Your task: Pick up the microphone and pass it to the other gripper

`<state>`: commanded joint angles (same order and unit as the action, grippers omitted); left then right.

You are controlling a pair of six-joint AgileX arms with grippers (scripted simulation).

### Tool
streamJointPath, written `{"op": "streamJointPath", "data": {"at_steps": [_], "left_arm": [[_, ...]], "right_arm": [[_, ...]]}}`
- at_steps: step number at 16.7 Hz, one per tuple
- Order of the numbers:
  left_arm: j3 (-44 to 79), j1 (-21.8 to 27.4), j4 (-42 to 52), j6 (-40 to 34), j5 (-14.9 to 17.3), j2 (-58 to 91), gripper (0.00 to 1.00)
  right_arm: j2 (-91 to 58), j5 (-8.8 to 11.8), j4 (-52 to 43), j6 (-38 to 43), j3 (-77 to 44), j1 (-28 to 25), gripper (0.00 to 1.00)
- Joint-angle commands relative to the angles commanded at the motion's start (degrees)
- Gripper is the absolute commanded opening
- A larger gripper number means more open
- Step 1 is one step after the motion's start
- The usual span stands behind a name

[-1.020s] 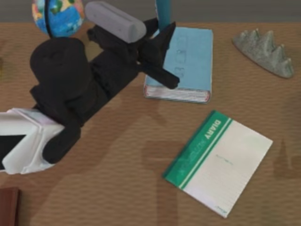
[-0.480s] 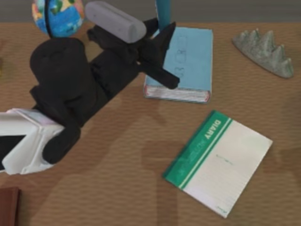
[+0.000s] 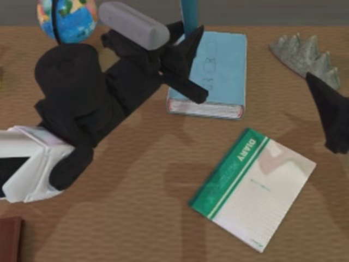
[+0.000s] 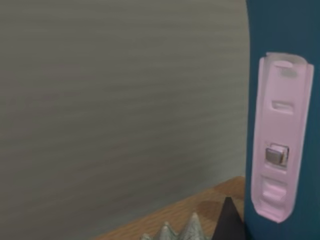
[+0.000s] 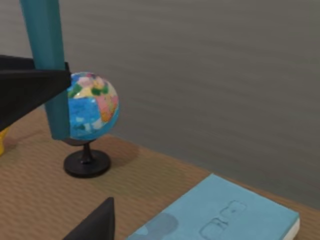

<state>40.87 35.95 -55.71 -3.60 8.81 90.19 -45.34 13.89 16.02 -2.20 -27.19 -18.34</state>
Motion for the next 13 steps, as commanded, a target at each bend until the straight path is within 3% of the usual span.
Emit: {"op": "streamJointPath", "data": {"at_steps": [7,13], "left_arm": [[0.0,0.0,0.0,0.0,0.0,0.0,0.00],[0.0,0.0,0.0,0.0,0.0,0.0,0.00]], "right_arm": [[-22.4,7.0,8.4,-1.1,-14.0,-9.3,1.00],[-25.2,8.0,9.6,-1.3,-16.1,-10.5,1.00]]}}
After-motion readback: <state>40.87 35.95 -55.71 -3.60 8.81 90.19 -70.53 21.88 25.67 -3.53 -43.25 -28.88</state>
